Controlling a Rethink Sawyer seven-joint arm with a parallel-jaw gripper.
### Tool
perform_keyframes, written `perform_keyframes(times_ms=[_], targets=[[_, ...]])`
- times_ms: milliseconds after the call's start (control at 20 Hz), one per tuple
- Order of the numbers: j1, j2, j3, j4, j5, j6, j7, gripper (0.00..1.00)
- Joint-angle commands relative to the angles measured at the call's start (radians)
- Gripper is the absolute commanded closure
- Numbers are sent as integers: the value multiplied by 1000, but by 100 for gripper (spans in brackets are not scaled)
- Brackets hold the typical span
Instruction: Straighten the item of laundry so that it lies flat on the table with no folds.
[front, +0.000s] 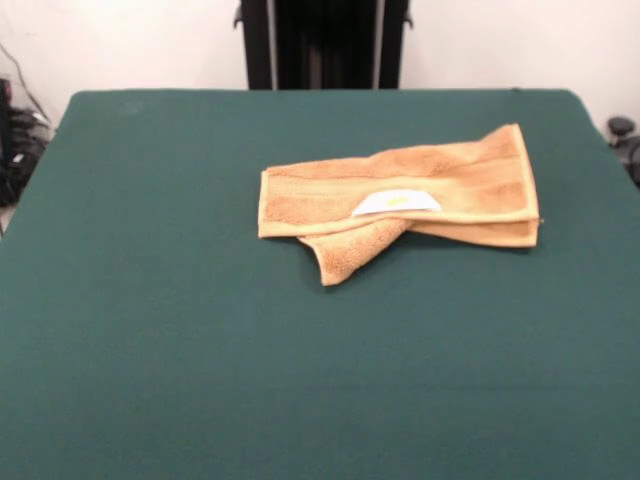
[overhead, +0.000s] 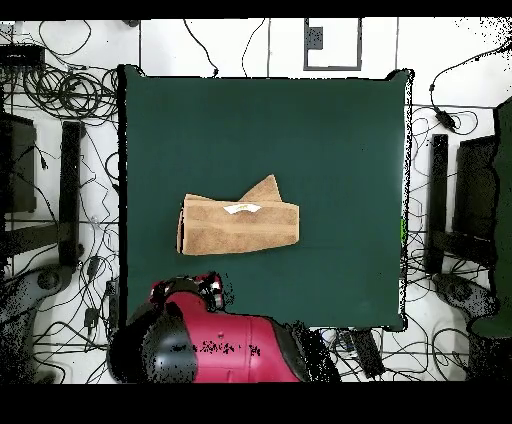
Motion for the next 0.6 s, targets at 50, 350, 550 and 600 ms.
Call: perform_keyframes(times_ms=[50,350,550,600], targets=[[-62,89,26,30,14,-5,126,0],[-108,224,67,-90,-8,-31,121,0],[-105,288,67,-199,-23,10,126,0],[-98,303,60,-224,-25,18,139,0]])
